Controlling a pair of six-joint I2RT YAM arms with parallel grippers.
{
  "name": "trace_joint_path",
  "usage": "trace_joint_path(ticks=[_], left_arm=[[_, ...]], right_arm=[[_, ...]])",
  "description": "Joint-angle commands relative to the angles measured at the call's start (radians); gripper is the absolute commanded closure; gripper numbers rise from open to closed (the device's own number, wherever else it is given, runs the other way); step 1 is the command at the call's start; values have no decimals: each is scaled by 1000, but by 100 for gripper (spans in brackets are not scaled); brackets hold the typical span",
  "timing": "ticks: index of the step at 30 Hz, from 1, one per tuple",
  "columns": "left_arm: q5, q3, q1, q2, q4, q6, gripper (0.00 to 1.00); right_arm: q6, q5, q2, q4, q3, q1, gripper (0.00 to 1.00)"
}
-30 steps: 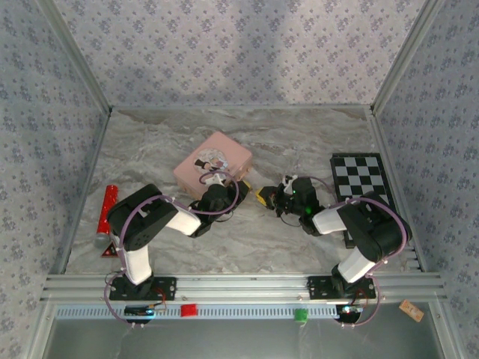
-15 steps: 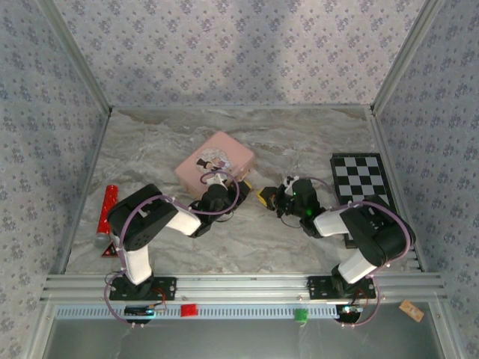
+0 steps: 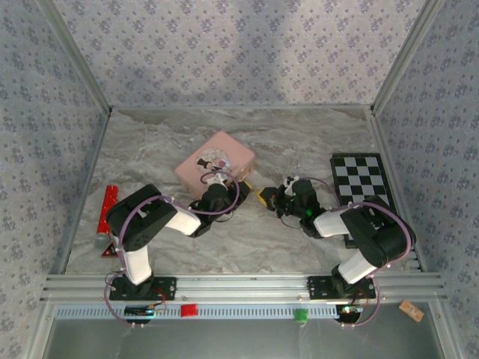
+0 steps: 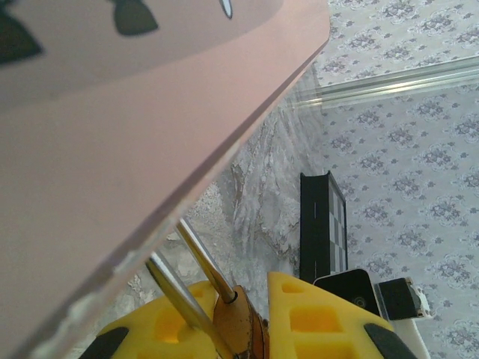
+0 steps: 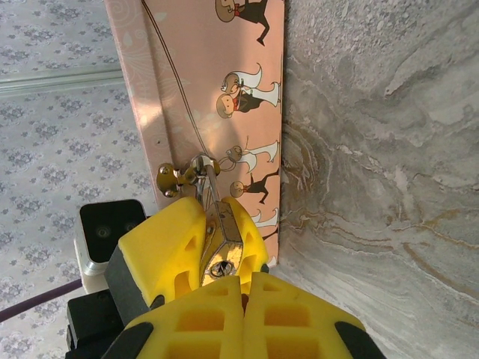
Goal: Unlock the padlock with the key
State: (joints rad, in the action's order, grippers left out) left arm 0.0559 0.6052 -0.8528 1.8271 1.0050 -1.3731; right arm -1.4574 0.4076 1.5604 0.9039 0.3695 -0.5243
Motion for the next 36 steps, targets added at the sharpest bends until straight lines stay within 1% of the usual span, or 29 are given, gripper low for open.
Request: trace_joint_path(ticks=[1,6,16,27,32,36], left_arm=[[-247,20,-34,32,21,-216,100],[-250,27,-34,35,14,-213,100],[-252,32,-34,34,8,-210,100],[-251,36,-32,28,-50,-188,100],[-246,41,-32,10,-97,-160,100],[-247,36,-34,15,-63,-163,100]], right_arm=[[8,-10,14,6,36,-12,100],[-5,-12,20,17,39,-20,100],[-77,-24,73,114,57,-45,100],[-36,-68,6,-23,72,-71,100],[-55,-67,8,-10,81,-78,100],[-77,-72,22,23,85,-84,100]])
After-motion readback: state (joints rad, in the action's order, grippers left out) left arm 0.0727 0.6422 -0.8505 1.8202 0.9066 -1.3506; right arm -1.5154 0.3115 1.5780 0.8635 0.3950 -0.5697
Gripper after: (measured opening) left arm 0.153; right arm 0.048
